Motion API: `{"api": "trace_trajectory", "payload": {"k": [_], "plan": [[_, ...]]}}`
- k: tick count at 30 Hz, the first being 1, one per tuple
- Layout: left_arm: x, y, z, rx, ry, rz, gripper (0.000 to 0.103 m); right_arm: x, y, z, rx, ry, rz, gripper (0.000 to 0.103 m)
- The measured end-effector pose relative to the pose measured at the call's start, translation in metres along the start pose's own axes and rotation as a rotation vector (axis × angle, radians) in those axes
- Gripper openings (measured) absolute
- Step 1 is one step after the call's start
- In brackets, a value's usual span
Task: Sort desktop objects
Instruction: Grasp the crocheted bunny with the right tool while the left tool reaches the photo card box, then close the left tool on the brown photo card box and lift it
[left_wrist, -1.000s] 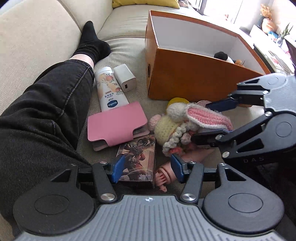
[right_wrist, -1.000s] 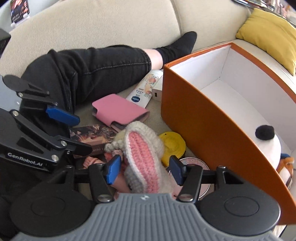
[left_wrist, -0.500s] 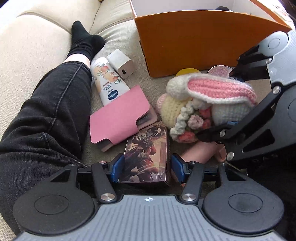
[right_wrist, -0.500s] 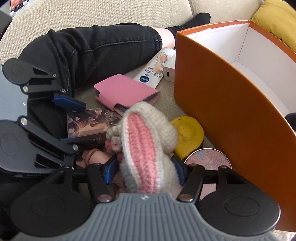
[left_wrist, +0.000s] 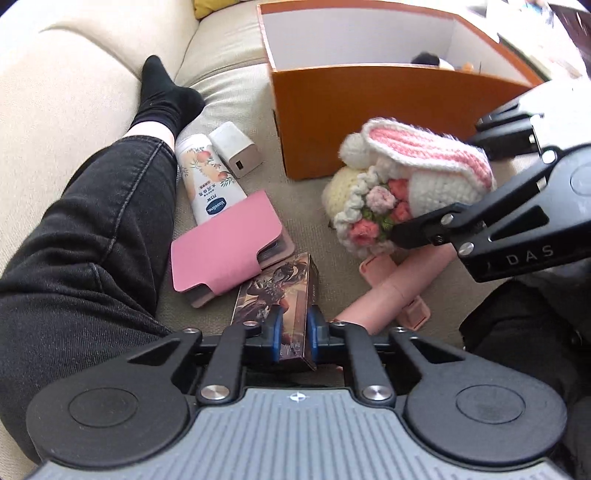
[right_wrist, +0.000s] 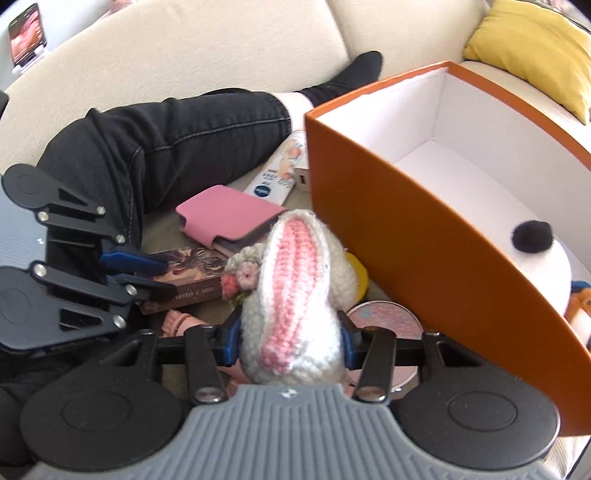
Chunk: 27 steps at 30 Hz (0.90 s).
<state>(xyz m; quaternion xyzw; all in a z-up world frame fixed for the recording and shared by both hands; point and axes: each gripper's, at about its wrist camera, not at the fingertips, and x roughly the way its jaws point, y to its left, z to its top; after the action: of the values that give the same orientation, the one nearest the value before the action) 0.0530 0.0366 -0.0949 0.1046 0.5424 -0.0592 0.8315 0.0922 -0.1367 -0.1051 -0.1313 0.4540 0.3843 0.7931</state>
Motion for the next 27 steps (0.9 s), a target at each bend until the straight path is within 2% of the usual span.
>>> {"api": "trace_trajectory", "payload": {"k": [3,7,13,16,19,22,24,27], "plan": [[-0.005,0.0,-0.001,0.0,-0.015,0.012,0.01,-0.003,0.001,-0.001,0.0,-0.006,-0.004,0.051],[-0.008,-0.003,-0.001,0.039,-0.012,0.028,0.01,-0.004,0.009,0.003,-0.018,-0.014,0.03,0.051],[-0.007,-0.021,-0.007,0.214,0.008,0.104,0.01,0.013,0.02,0.007,-0.023,0.024,0.068,0.051],[-0.002,-0.036,-0.013,0.363,0.01,0.174,0.011,0.019,0.026,0.006,-0.037,0.034,0.078,0.051],[0.001,-0.046,-0.017,0.473,0.015,0.209,0.011,0.02,0.027,0.006,-0.043,0.034,0.08,0.051],[0.002,-0.046,-0.02,0.51,0.024,0.198,0.014,0.02,0.023,0.005,-0.02,0.034,0.091,0.052],[0.002,-0.042,-0.021,0.529,0.039,0.172,0.019,0.022,0.023,0.005,-0.018,0.036,0.093,0.052],[-0.001,-0.036,-0.024,0.567,0.041,0.135,0.02,0.022,0.024,0.005,-0.024,0.036,0.09,0.052]]}}
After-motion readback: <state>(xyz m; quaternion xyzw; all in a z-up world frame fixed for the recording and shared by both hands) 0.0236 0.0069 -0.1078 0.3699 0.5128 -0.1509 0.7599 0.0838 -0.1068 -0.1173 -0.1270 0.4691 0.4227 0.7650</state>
